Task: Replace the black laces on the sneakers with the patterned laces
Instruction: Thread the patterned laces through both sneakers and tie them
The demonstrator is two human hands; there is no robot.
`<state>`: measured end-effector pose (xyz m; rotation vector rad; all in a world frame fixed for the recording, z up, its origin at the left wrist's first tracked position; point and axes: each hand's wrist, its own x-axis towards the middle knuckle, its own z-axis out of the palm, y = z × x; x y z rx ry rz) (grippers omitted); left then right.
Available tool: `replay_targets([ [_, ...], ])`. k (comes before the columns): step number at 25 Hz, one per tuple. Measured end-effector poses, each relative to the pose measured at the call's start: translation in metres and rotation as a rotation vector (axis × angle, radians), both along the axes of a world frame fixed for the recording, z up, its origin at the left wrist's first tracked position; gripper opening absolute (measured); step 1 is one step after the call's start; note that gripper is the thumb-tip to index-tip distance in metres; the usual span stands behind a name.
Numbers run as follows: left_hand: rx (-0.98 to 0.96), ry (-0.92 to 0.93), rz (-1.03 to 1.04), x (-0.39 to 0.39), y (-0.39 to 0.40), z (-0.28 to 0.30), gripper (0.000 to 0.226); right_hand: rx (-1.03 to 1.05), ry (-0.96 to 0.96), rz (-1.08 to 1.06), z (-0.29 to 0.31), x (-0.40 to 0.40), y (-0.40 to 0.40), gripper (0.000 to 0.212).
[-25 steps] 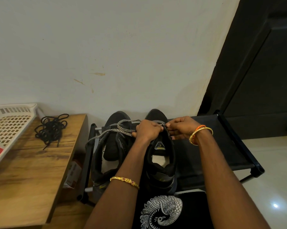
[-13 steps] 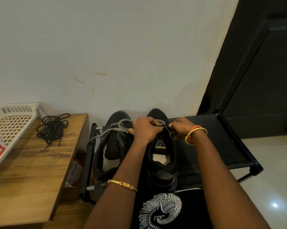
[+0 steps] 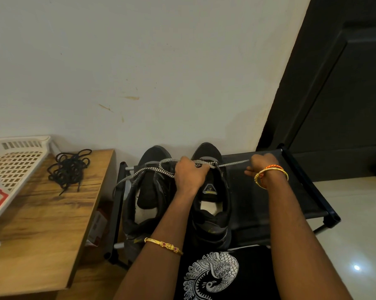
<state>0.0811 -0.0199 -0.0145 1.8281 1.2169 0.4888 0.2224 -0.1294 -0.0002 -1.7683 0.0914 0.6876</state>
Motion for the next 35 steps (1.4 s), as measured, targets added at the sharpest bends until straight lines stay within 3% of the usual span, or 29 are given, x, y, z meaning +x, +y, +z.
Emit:
replay_targets([
  [3, 0.061, 0.059, -0.015, -0.002, -0.004, 0.005, 0.028, -0.085, -0.122, -0.195, -0.005, 0.011, -0.01, 0.041],
  [5, 0.101, 0.108, -0.028, -0.003, -0.006, 0.006, 0.024, -0.28, -0.289, -0.173, -0.006, 0.009, -0.008, 0.044],
  [8, 0.127, 0.195, -0.062, -0.011, -0.011, 0.011, 0.029, -0.384, -0.66, 0.141, -0.004, -0.015, 0.009, 0.039],
  [10, 0.118, 0.242, -0.103, -0.017, -0.015, 0.012, 0.039, -0.364, -0.754, 0.456, 0.0, -0.036, 0.019, 0.03],
  [12, 0.118, 0.29, -0.127, -0.022, -0.019, 0.013, 0.045, -0.38, -0.724, 0.591, 0.001, -0.049, 0.025, 0.016],
  [14, 0.094, 0.322, -0.113, -0.023, -0.021, 0.015, 0.051, -0.368, -0.707, 0.545, 0.0, -0.053, 0.026, 0.009],
  [20, 0.087, 0.26, -0.063, -0.029, -0.029, 0.016, 0.049, -0.304, -0.71, 0.427, 0.001, -0.057, 0.019, 0.015],
  [28, 0.084, 0.134, -0.039, -0.039, -0.025, 0.014, 0.039, -0.392, -0.62, 0.017, 0.004, -0.033, -0.022, 0.013],
  [30, 0.063, 0.128, -0.079, -0.041, -0.023, 0.012, 0.038, -0.438, -0.62, 0.097, 0.002, -0.036, -0.019, 0.011],
  [35, -0.071, 0.198, -0.147, -0.04, -0.02, 0.011, 0.054, -0.298, -0.657, 0.522, -0.002, -0.057, 0.019, 0.014],
])
